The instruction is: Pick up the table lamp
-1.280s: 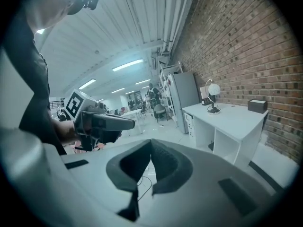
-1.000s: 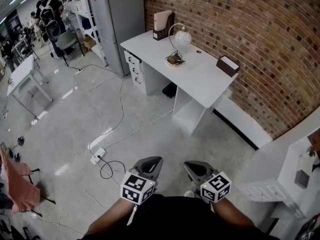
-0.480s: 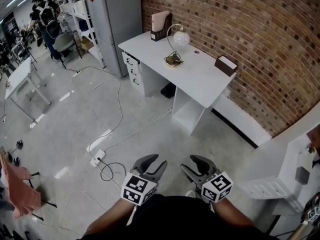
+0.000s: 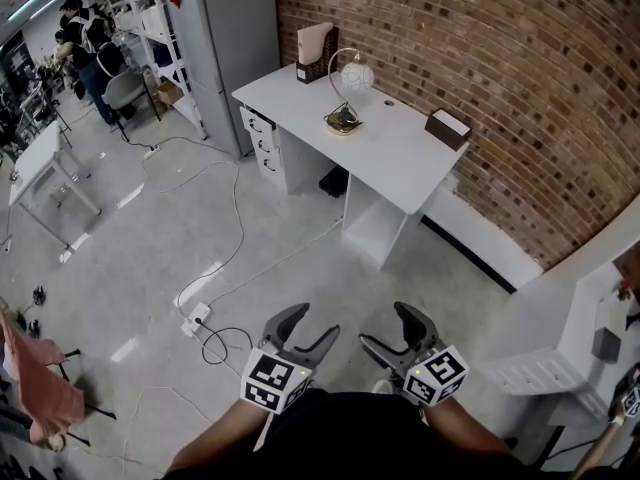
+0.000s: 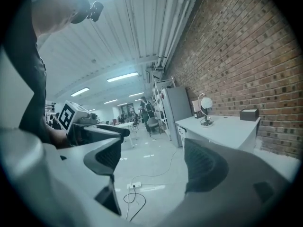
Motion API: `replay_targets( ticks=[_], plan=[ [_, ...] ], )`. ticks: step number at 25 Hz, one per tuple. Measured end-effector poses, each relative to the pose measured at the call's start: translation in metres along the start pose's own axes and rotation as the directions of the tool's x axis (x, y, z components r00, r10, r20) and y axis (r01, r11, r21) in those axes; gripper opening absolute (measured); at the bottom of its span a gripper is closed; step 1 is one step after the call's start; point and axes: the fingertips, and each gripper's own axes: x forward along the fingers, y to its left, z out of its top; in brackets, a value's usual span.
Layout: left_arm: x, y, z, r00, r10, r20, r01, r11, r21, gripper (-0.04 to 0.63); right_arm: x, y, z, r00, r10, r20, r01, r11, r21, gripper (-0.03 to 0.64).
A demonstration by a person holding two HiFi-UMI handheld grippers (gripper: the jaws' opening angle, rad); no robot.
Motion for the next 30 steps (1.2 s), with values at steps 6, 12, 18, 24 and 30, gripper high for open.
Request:
replay_targets(
  ticks=[6, 12, 18, 24, 30],
  plan=[
    [0.002, -0.004, 0.001, 1.000, -0.003, 0.004, 0.003, 1.000, 0.011, 0.323, 0.000, -0.002, -0.001, 1.000, 0.018, -0.007, -0.017, 1.000, 0.017, 0.588],
    [0.004, -0.012, -0.001, 1.000, -0.008, -0.012, 0.009, 0.998, 0.054, 0.353, -0.001, 0.002, -0.002, 0.999, 0.043, -0.014, -0.042, 0.998, 0.035, 0.594],
    [0.005, 0.001, -0.004, 1.000, 0.014, 0.009, -0.014, 1.000, -0.004, 0.353, 0.001, 0.005, -0.006, 0.998, 0.045, -0.044, -0.046, 0.999, -0.009, 0.592],
    [-0.013, 0.016, -0.009, 1.000, 0.008, 0.007, -0.008, 1.000, 0.003, 0.353, 0.023, 0.025, -0.009, 0.995, 0.074, -0.071, -0.076, 0.997, -0.013, 0.592],
    [-0.046, 0.046, -0.020, 1.000, 0.013, 0.000, -0.013, 1.000, 0.007, 0.353, 0.054, 0.062, -0.011, 0.993, 0.092, -0.074, -0.094, 0.995, -0.020, 0.592]
  ],
)
